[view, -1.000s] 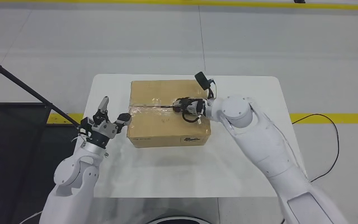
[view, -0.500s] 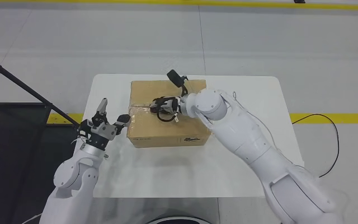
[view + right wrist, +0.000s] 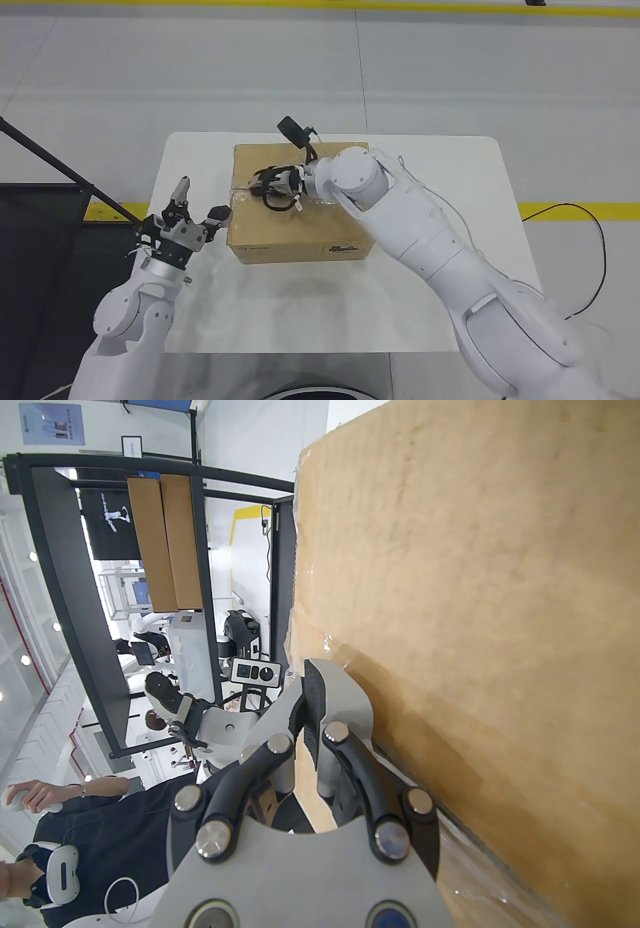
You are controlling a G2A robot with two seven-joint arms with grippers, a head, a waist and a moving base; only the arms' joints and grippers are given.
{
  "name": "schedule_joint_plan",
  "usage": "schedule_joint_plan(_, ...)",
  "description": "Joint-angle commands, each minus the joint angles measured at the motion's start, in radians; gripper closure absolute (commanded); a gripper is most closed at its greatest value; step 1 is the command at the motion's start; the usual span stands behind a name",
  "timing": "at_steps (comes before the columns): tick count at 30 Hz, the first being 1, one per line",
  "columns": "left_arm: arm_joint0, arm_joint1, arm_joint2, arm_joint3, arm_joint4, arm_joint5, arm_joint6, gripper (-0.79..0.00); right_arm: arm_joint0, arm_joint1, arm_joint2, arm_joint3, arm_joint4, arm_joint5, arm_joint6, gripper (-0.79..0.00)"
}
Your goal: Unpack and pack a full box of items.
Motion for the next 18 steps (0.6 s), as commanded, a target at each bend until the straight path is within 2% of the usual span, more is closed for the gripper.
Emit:
schedule_joint_plan(1,0.0,0.001,-0.007,-0.004,-0.002,0.0,0.0,-0.785,0.003,0.002,0.007,0.001,-0.009,0.004,0.024,0.0)
schedule_joint_plan(9,0.0,0.003,-0.036,-0.011,-0.019,0.002,-0.002,-0.785,-0.013,0.043,0.064,-0.055,-0.078,0.055,0.132,0.0)
schedule_joint_plan(18,-0.008,0.003,-0.037,-0.009,-0.024,0.005,-0.002,-0.785,-0.117,0.137,0.194,-0.256,-0.232,0.19,0.17,0.0)
